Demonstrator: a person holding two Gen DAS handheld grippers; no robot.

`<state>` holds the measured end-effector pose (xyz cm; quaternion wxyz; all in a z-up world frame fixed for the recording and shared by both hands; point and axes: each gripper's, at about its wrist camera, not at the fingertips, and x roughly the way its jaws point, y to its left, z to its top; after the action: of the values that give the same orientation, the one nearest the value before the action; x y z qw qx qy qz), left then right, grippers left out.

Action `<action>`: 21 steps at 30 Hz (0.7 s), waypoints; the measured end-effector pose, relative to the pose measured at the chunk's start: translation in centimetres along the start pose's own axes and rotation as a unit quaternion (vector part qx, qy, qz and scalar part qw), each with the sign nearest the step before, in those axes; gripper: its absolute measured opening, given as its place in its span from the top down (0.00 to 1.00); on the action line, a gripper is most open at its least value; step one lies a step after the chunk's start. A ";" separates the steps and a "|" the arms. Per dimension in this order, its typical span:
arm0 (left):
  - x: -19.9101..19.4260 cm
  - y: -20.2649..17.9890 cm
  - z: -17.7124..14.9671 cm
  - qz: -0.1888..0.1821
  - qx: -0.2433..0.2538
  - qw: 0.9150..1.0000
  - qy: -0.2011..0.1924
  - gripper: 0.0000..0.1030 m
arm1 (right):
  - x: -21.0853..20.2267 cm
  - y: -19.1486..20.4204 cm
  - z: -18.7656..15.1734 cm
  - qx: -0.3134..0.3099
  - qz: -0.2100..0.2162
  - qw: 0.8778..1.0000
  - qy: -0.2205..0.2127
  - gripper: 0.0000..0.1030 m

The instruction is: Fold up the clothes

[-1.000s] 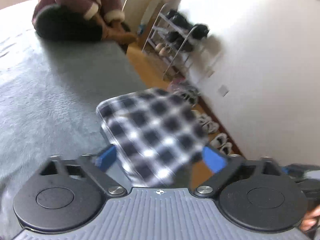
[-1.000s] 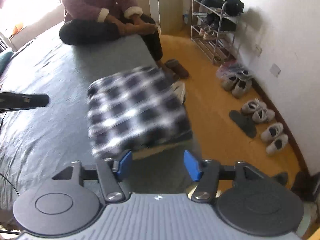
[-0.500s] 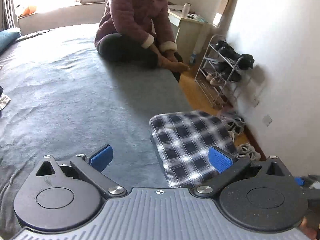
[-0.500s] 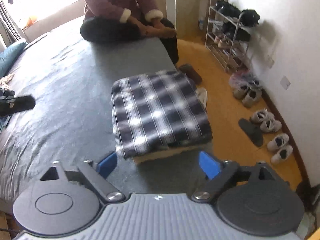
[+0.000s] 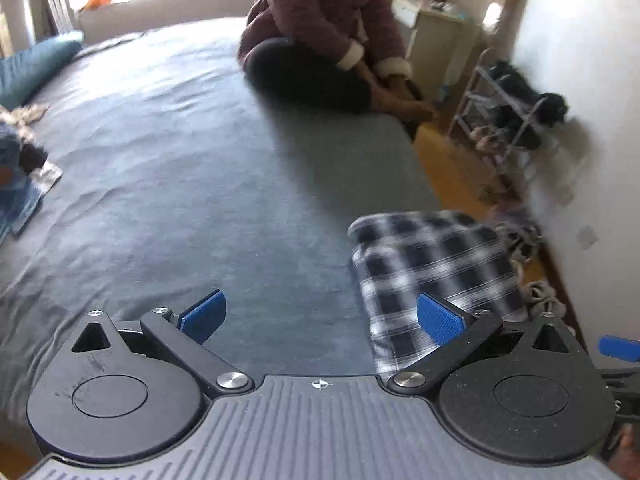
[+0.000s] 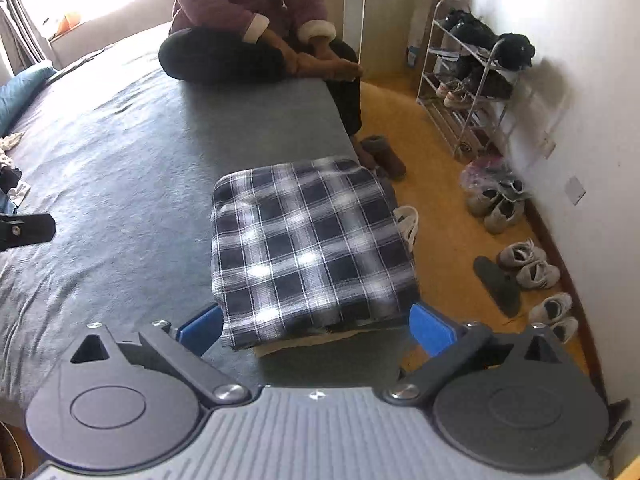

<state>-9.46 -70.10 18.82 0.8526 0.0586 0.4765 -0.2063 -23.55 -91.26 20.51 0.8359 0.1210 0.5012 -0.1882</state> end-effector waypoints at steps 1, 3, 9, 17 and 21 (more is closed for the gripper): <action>0.3 -0.1 0.1 0.006 -0.006 1.000 0.008 0.00 | 0.2 0.0 0.1 -0.002 -0.006 1.000 0.004 0.01; 0.7 -0.3 0.3 0.017 -0.011 1.000 0.022 0.00 | 0.8 0.5 0.4 -0.018 -0.034 0.999 0.021 0.01; 1.3 -1.2 0.5 0.038 -0.014 0.997 0.059 0.01 | 1.1 1.0 0.9 -0.042 -0.037 0.998 0.032 0.00; 1.0 -2.4 -0.1 0.050 -0.016 0.994 0.093 0.01 | 1.2 1.1 1.4 -0.033 -0.041 0.998 0.038 0.00; 0.8 -2.6 -0.4 0.052 -0.017 0.994 0.096 0.01 | 1.0 1.1 1.6 -0.035 -0.039 0.998 0.036 0.00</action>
<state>-10.46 -72.60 18.23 0.8137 0.0886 0.5554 -0.1467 -21.33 -91.11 20.39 0.8127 0.0786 0.5420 -0.1989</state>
